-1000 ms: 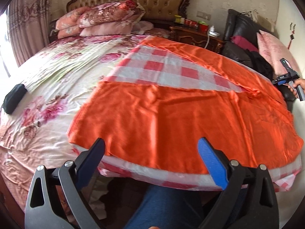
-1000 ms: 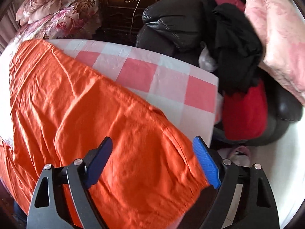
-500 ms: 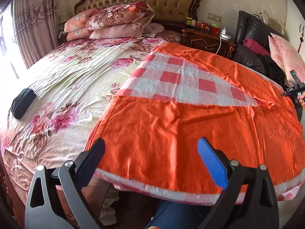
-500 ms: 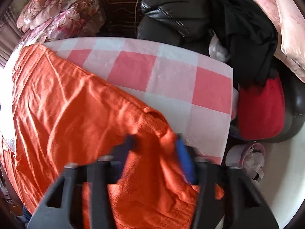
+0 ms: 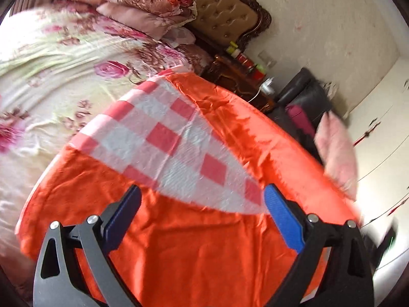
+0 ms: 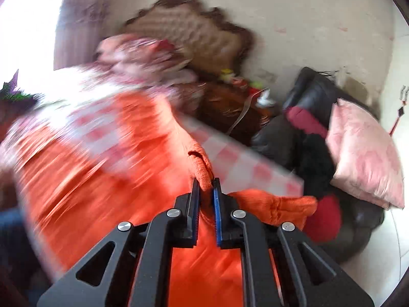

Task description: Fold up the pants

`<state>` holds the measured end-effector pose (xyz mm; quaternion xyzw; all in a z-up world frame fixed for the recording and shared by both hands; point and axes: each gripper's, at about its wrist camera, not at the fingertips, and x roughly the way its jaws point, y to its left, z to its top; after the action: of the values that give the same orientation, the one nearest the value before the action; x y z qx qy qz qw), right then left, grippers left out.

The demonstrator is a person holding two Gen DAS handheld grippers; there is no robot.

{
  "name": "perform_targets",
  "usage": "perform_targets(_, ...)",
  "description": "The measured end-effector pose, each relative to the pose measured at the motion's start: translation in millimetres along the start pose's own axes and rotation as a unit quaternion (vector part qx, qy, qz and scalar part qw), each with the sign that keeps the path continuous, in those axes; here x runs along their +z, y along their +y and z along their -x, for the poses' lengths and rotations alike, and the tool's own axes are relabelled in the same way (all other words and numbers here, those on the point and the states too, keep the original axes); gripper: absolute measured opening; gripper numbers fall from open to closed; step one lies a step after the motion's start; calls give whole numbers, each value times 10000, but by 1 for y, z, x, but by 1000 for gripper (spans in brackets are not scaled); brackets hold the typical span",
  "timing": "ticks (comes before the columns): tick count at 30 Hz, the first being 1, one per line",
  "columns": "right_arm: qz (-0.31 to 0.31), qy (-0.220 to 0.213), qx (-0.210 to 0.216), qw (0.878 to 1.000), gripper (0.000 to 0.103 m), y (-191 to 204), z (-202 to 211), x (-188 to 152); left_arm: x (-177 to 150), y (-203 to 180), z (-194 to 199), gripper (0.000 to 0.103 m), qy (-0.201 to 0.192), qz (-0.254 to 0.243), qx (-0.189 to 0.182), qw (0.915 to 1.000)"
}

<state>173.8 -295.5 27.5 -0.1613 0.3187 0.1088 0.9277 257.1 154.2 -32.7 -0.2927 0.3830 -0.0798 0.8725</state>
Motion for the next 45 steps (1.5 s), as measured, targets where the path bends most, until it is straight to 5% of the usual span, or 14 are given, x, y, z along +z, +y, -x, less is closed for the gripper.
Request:
perform_targets(4, -872, 837, 163, 9925, 9, 25, 17, -94, 14, 21, -36, 84, 356, 315, -522, 9975)
perform_targets(7, -1584, 895, 175, 9832, 9, 24, 19, -126, 23, 33, -70, 76, 638, 533, -727, 9939)
perform_targets(12, -2133, 787, 143, 9737, 9, 20, 17, -125, 47, 43, -102, 72, 687, 620, -794, 9925)
perform_targets(17, -2707, 723, 230, 9597, 9, 11, 14, -119, 96, 51, -129, 63, 631, 350, -243, 9971)
perform_targets(22, -3061, 773, 270, 9485, 10, 9, 17, -124, 131, 41, -177, 59, 1043, -197, 67, 9943)
perform_targets(28, -3636, 779, 325, 9277, 12, 6, 12, -134, 150, 50, -223, 55, 1277, 445, 395, 9900)
perform_targets(34, -3738, 818, 263, 9235, 17, 9, 9, -137, 168, 31, -247, 54, 1364, 365, 1076, 9841)
perform_targets(35, -3740, 823, 263, 9234, 18, 9, 9, -136, 171, 28, -252, 52, 1375, 291, 1276, 9818)
perform_targets(37, -3758, 849, 267, 9224, 18, 9, 9, -136, 175, 25, -258, 24, 1373, 175, 1569, 9779)
perform_targets(39, -3837, 854, 267, 9191, 20, 9, 11, -136, 179, 28, -262, 8, 1408, 154, 1756, 9742)
perform_targets(43, -4060, 950, 292, 9084, 25, 10, 17, -141, 188, 37, -249, 5, 1385, 422, 1383, 9798)
perform_targets(45, -4217, 900, 327, 9017, 49, 12, 28, -146, 196, 29, -228, 5, 1231, 323, 1198, 9846)
